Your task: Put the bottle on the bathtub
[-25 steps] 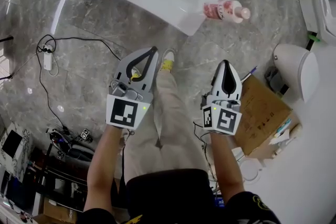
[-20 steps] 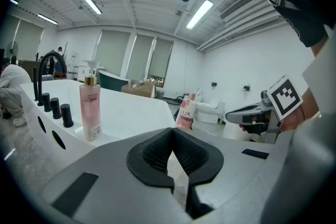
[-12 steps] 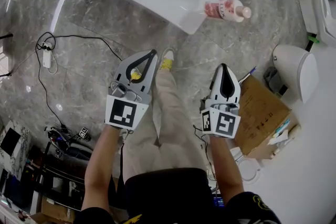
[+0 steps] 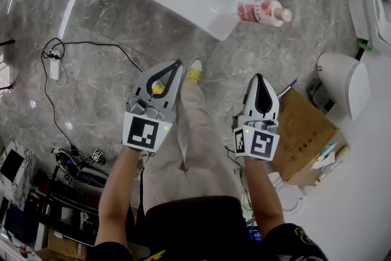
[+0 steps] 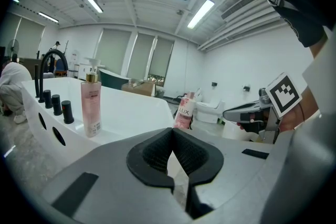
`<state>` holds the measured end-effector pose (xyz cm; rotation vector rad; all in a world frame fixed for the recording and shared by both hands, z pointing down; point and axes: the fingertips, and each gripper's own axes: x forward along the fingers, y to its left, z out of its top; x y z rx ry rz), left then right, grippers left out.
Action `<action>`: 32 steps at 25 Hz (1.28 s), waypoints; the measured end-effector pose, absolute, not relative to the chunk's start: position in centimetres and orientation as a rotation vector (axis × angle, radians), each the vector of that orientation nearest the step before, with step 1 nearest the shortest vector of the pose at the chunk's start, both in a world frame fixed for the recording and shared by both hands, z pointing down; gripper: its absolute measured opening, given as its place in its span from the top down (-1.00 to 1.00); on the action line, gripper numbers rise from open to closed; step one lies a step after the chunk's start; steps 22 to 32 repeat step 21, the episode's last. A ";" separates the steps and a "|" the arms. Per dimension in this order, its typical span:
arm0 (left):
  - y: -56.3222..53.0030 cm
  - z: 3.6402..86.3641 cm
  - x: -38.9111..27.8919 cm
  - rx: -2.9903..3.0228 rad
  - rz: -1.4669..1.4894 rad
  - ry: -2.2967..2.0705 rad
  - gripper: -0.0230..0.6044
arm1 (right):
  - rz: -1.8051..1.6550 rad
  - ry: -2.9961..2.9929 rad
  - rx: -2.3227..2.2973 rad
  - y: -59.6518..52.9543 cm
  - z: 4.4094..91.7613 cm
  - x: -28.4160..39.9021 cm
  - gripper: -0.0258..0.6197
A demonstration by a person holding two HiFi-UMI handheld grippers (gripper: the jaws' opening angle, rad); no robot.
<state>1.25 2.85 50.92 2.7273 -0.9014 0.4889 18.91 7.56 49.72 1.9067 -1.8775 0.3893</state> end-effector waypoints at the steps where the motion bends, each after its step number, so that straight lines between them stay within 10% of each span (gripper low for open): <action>1: 2.9 50.9 1.3 2.728 0.490 -0.902 0.87 | 0.390 -1.877 1.905 7.6 49.8 18.9 0.92; 32: 3.3 51.0 1.1 2.721 0.496 -0.913 0.87 | 0.411 -1.885 1.907 7.9 50.0 19.0 0.92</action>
